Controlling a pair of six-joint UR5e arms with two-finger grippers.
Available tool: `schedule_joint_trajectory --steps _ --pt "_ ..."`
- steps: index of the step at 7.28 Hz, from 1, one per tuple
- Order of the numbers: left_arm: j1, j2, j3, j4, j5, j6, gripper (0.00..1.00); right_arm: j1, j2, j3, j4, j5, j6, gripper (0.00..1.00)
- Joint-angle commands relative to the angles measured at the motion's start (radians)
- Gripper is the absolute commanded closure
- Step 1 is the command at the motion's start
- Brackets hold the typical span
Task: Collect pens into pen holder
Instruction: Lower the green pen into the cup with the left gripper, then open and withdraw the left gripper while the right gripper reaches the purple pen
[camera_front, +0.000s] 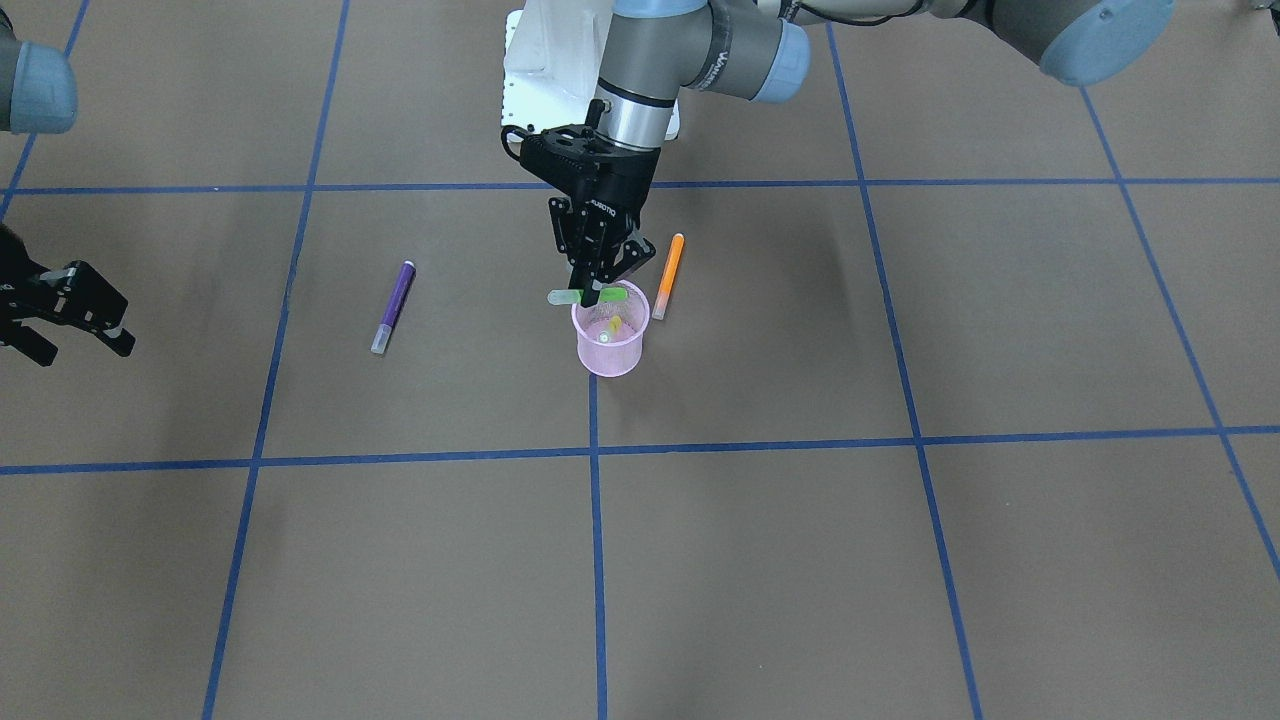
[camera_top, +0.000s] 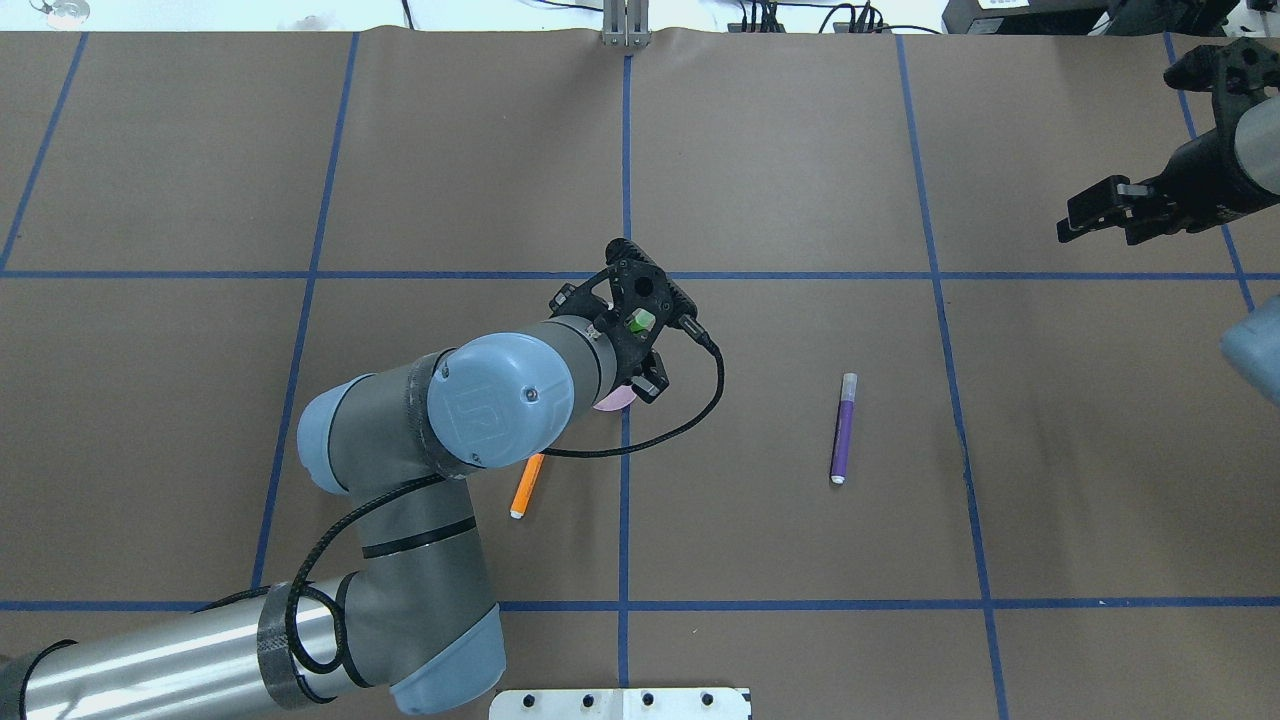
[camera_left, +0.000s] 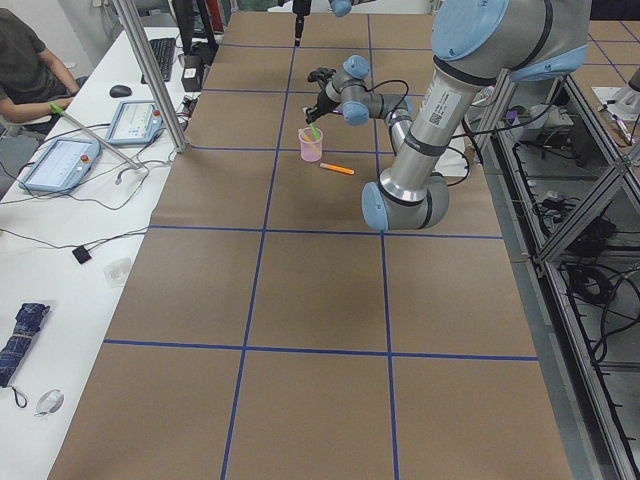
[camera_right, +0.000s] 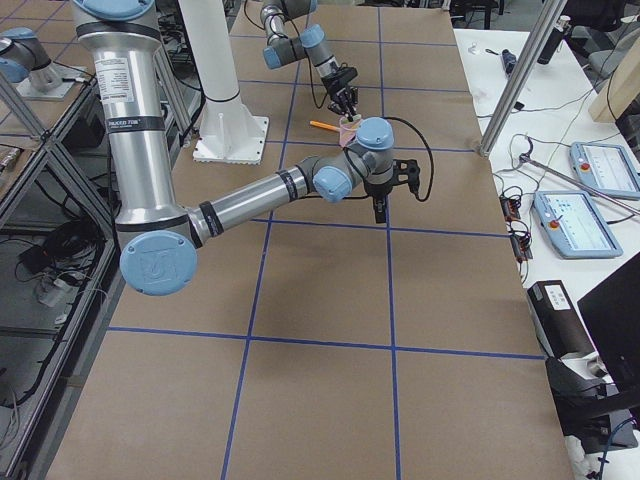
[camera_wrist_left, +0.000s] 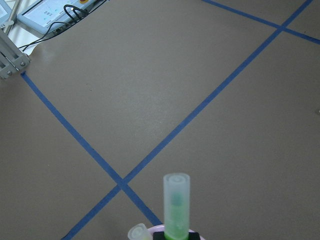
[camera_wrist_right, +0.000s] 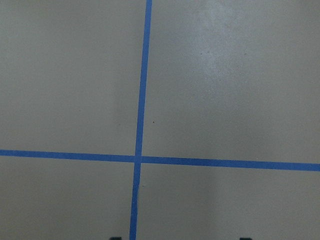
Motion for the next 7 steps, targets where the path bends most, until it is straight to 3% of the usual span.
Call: schedule_joint_trajectory --steps 1,2,3,5,6,7 --pt "-0.004 -0.005 -0.002 -0.001 0.014 0.000 0.04 -0.003 0.002 0.000 0.000 -0.002 0.002 0.13" --pt "-0.021 -0.006 -0.046 -0.004 0.006 -0.001 0.04 -0.018 0.014 0.000 -0.002 -0.008 0.005 0.07" --pt "-0.055 0.065 -0.129 0.003 0.003 -0.008 0.05 -0.070 0.027 -0.002 -0.005 -0.040 0.074 0.03" --pt "-0.076 0.254 -0.236 0.003 0.003 -0.081 0.02 -0.240 0.096 0.005 -0.003 -0.194 0.348 0.02" --pt "-0.119 0.315 -0.269 0.003 -0.020 -0.125 0.01 -0.302 0.135 -0.003 -0.014 -0.207 0.474 0.02" --pt "-0.198 0.351 -0.284 0.002 -0.177 -0.237 0.01 -0.361 0.158 -0.008 -0.017 -0.225 0.582 0.02"
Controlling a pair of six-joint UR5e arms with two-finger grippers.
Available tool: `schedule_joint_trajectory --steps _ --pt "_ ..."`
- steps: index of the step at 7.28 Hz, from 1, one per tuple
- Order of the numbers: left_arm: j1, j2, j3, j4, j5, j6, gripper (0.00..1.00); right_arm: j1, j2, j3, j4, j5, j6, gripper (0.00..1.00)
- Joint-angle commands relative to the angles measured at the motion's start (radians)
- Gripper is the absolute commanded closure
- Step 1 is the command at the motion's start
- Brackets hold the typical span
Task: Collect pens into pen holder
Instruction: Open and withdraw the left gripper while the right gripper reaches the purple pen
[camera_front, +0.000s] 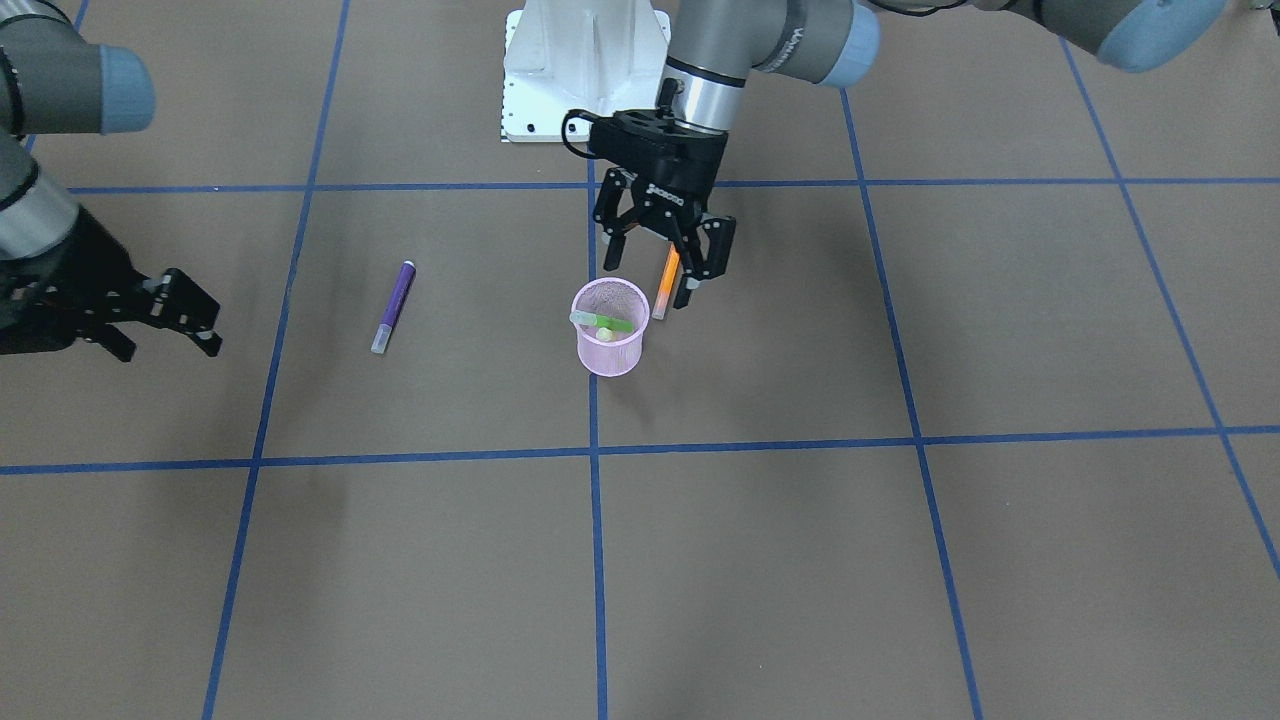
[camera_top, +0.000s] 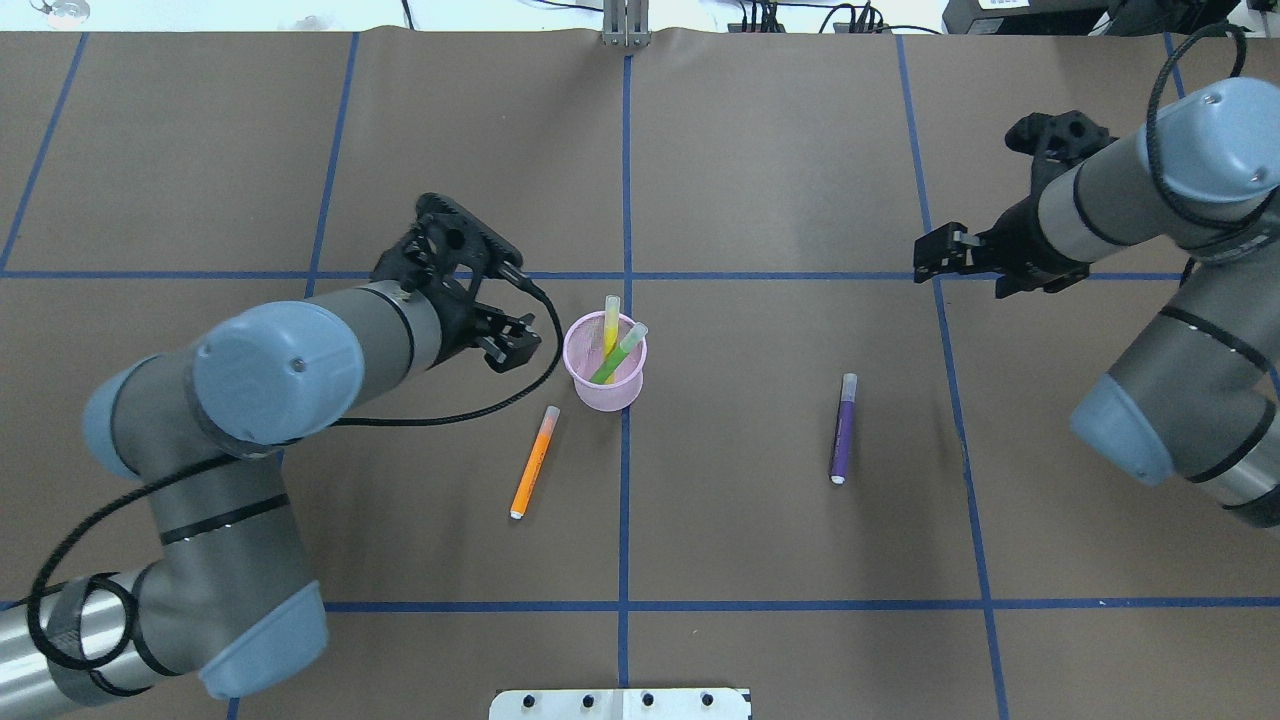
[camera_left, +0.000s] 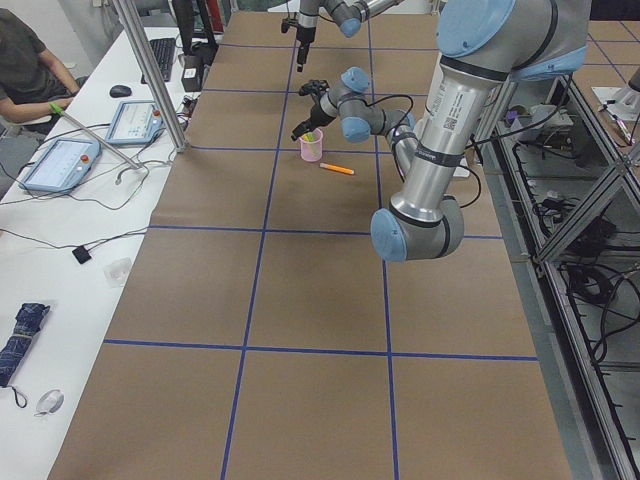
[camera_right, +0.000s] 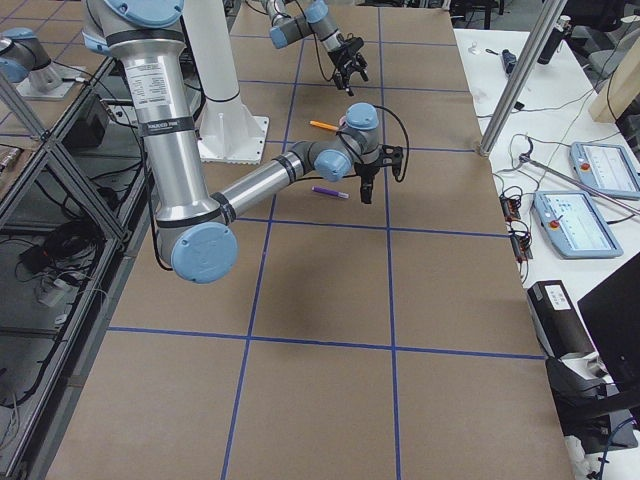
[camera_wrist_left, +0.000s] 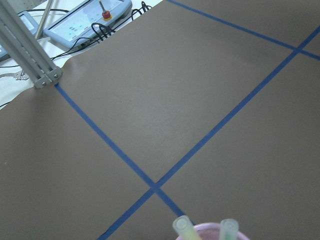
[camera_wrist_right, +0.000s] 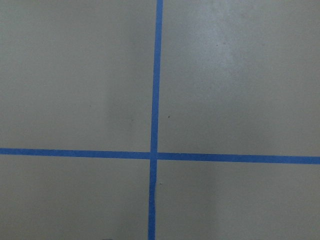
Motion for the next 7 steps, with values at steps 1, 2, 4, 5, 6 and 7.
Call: schedule_joint_trajectory --steps 1,2,4,5,6,7 --pt "-0.181 0.117 -0.039 -0.001 -0.369 -0.206 0.01 -0.120 0.053 -0.009 -0.044 -0.032 0.166 0.03" --pt "-0.262 0.154 -0.038 -0.001 -0.571 -0.277 0.01 -0.137 0.117 -0.018 -0.137 -0.032 0.171 0.04" --pt "-0.317 0.200 -0.043 -0.001 -0.672 -0.281 0.01 -0.155 0.132 -0.042 -0.179 0.003 0.169 0.11" --pt "-0.318 0.202 -0.043 -0.003 -0.672 -0.281 0.01 -0.157 0.142 -0.108 -0.172 0.061 0.160 0.15" --pt "-0.318 0.201 -0.050 -0.003 -0.672 -0.284 0.01 -0.157 0.164 -0.151 -0.173 0.078 0.171 0.19" --pt "-0.318 0.202 -0.056 -0.003 -0.672 -0.284 0.01 -0.157 0.170 -0.188 -0.172 0.109 0.172 0.20"
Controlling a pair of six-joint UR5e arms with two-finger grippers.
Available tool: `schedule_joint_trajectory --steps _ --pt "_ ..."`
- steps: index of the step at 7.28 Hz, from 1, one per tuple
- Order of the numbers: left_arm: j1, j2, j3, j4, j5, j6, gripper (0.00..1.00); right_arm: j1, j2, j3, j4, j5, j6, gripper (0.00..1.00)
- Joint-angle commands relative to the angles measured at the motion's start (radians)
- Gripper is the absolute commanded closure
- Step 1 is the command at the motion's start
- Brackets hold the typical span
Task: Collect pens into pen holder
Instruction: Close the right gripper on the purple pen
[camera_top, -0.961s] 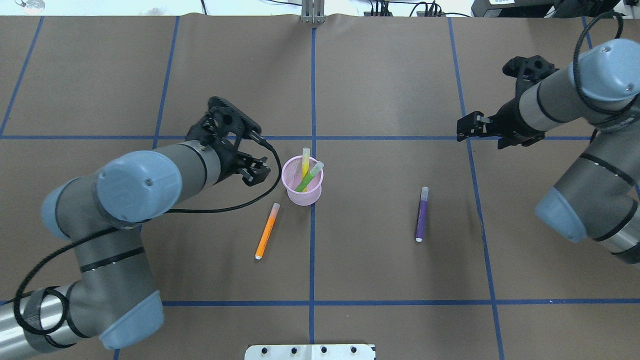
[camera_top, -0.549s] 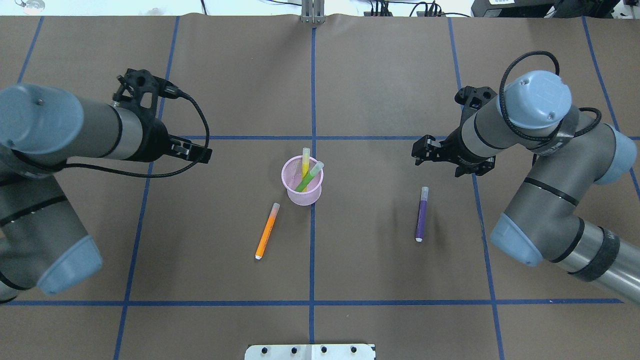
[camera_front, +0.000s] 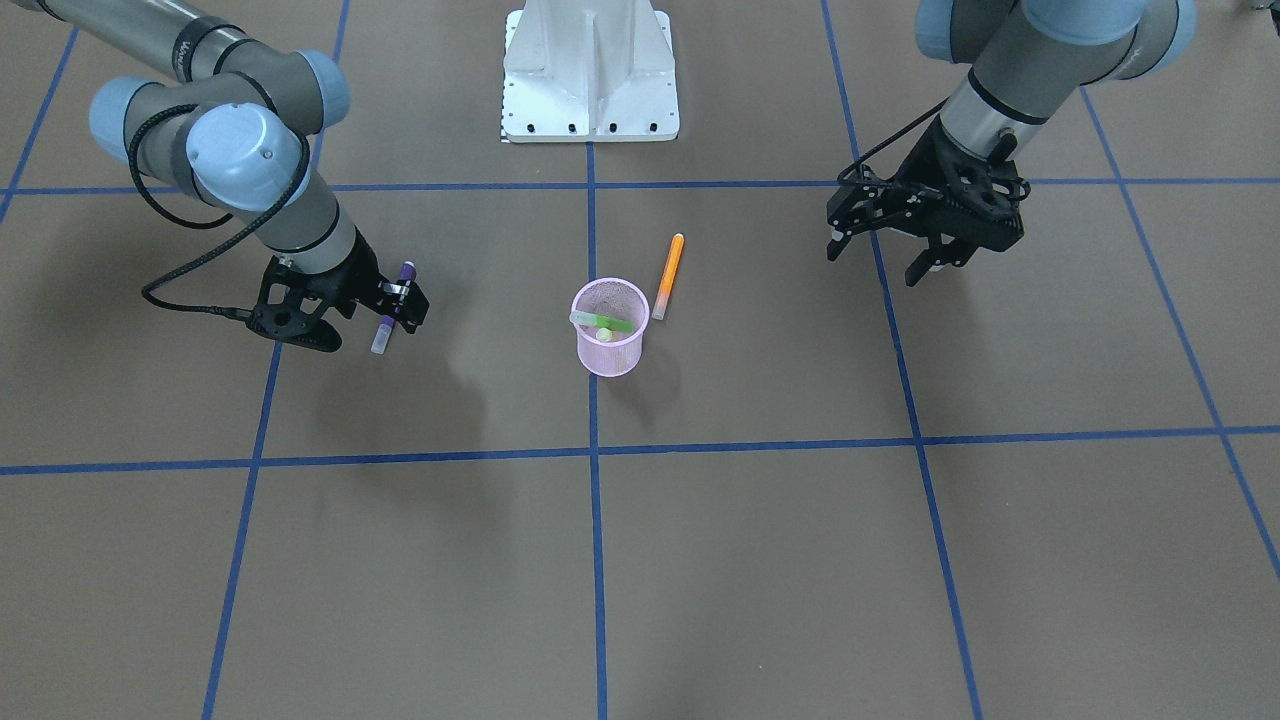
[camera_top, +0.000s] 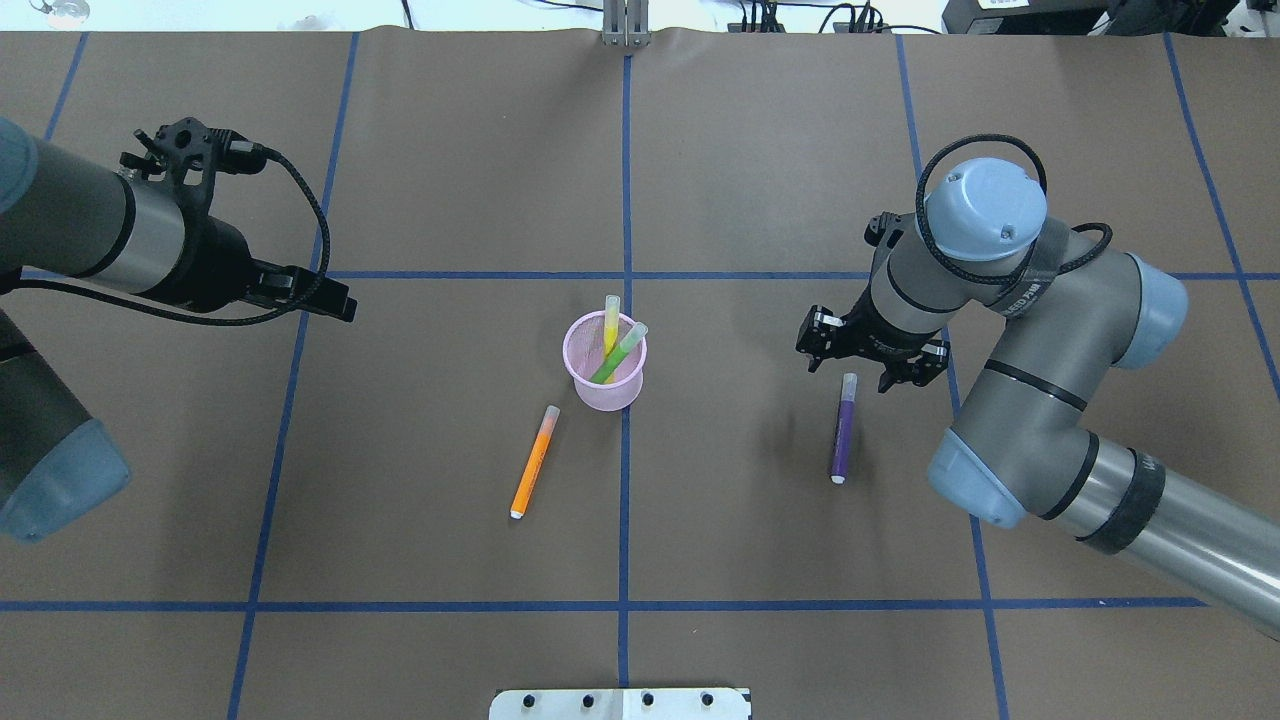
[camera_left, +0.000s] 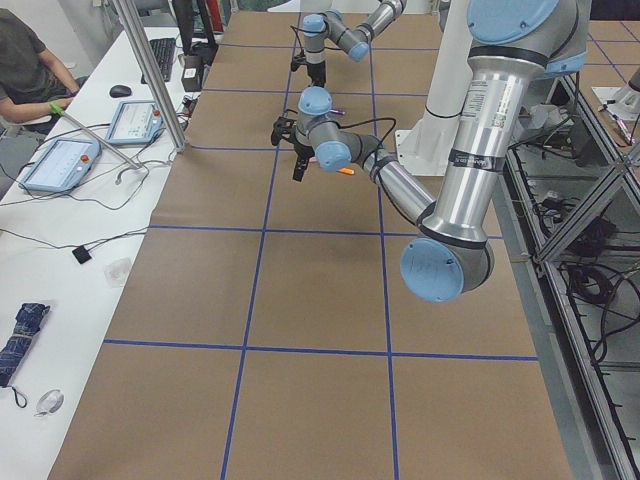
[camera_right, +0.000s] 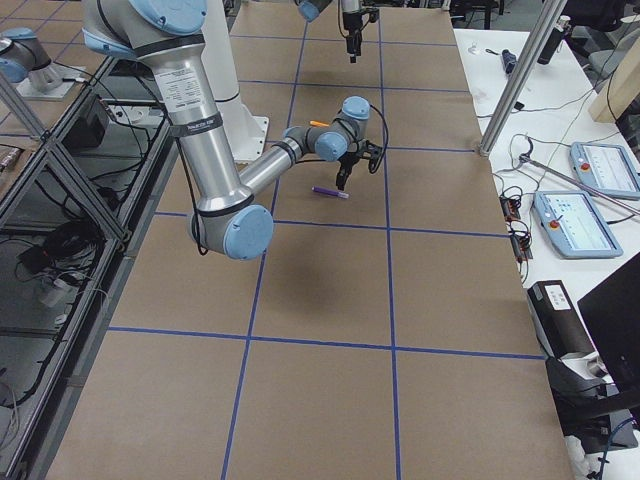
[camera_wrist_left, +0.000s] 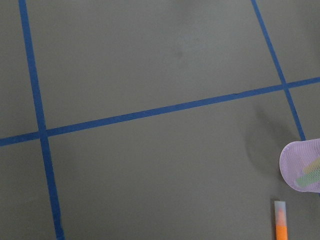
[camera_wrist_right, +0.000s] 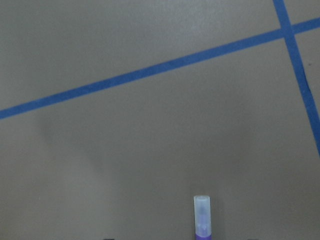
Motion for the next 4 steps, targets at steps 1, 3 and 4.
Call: schedule_joint_trajectory --steps 1,3,4 --pt "0.000 0.002 -0.009 0.000 -0.003 -0.002 0.01 -0.001 0.021 -0.065 -0.001 0.042 0.004 0.23" --pt "0.000 0.002 -0.015 -0.002 -0.003 -0.002 0.01 -0.005 0.021 -0.079 -0.002 0.043 0.002 0.27" --pt "0.000 0.002 -0.015 -0.002 -0.003 -0.002 0.01 -0.014 0.021 -0.079 -0.004 0.043 0.001 0.35"
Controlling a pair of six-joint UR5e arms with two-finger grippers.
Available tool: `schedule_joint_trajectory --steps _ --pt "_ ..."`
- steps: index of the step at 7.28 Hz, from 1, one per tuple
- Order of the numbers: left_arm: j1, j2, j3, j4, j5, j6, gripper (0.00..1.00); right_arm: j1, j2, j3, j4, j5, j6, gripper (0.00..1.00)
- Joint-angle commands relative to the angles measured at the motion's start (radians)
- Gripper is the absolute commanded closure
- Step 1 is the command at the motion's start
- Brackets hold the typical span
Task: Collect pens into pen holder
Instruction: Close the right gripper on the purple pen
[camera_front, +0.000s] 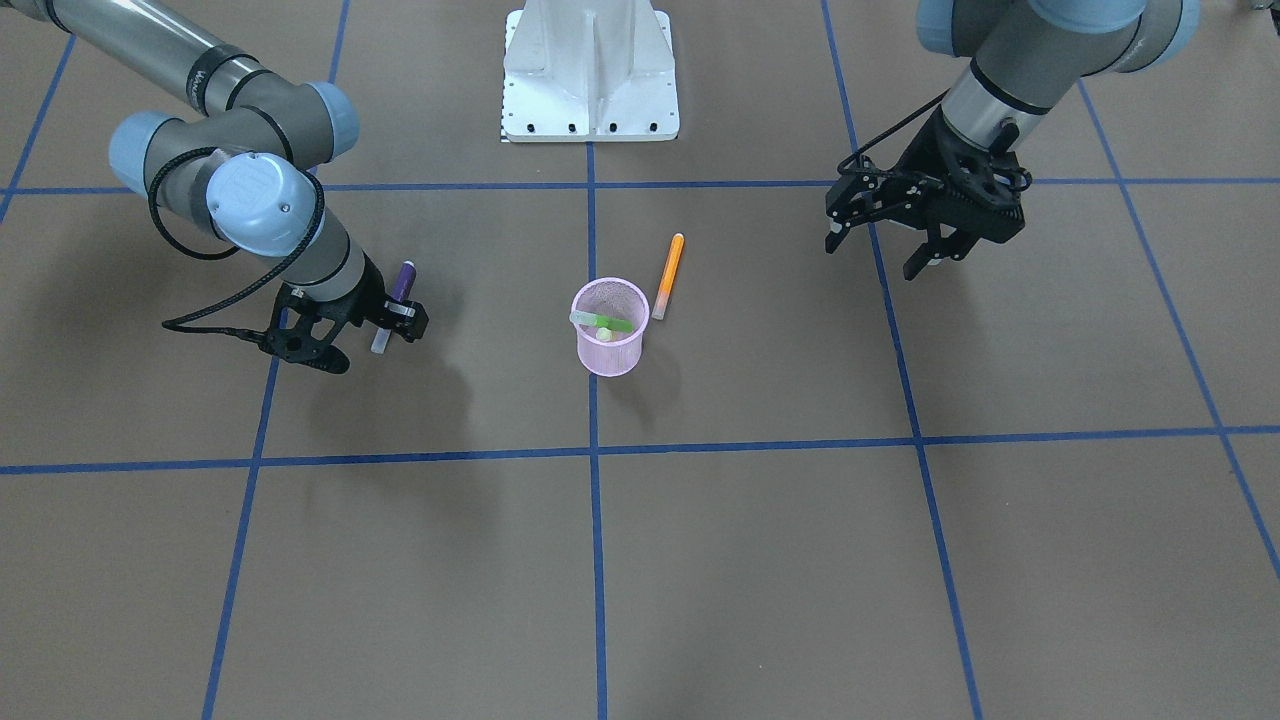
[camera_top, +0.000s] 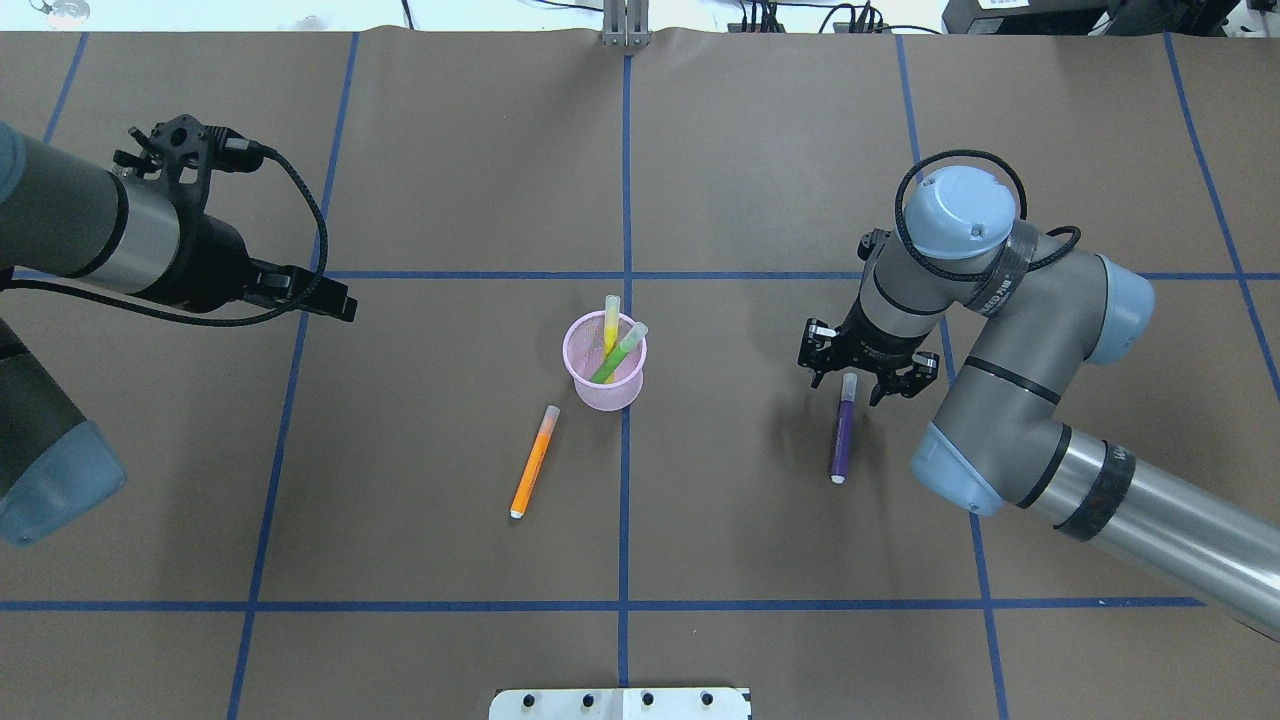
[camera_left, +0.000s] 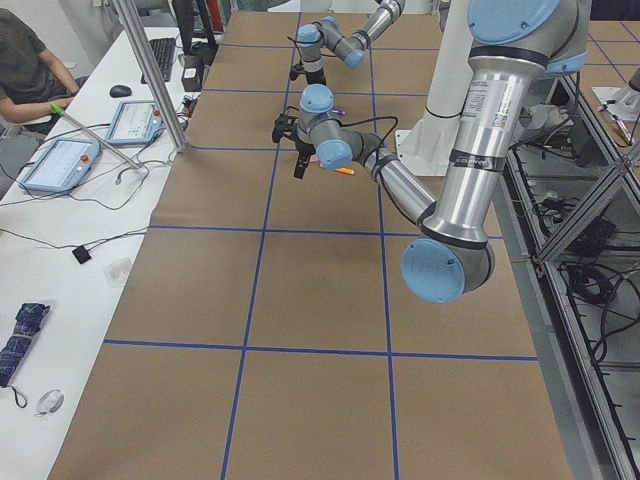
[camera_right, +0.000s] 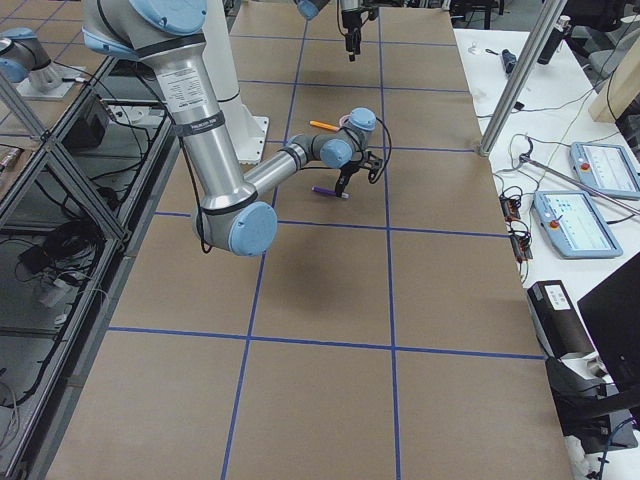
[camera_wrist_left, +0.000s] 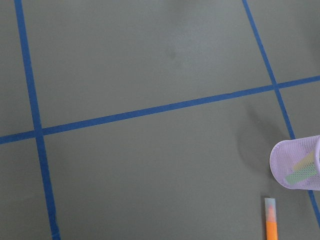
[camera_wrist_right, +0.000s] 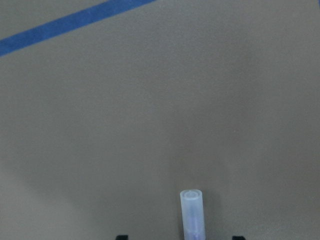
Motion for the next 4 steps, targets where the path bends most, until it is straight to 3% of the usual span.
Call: schedule_joint_trajectory --steps 1,4 --pt "-0.001 0.000 -0.001 0.000 0.000 0.000 0.01 -0.019 0.001 -0.004 -0.001 0.001 -0.001 0.35" --pt "0.000 0.000 -0.001 0.000 0.002 0.000 0.01 -0.028 -0.007 0.002 -0.003 0.004 -0.001 0.38"
